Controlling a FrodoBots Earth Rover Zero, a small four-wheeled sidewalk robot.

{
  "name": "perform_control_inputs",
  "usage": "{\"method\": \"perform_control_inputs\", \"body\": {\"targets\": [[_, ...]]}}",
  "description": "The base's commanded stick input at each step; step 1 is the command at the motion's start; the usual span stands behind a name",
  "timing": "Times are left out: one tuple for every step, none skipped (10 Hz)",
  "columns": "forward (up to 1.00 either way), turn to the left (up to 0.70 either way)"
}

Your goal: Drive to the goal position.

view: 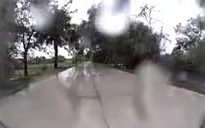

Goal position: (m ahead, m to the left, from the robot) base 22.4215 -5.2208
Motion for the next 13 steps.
{"method": "perform_control_inputs", "body": {"targets": [[0.85, 0.00], [0.85, 0.00], [0.85, 0.00], [0.85, 0.00], [0.85, 0.00], [0.85, 0.00], [0.85, 0.00], [0.85, 0.00], [0.85, 0.00], [0.85, 0.00], [0.85, 0.00], [0.85, 0.00], [0.85, 0.00]]}}
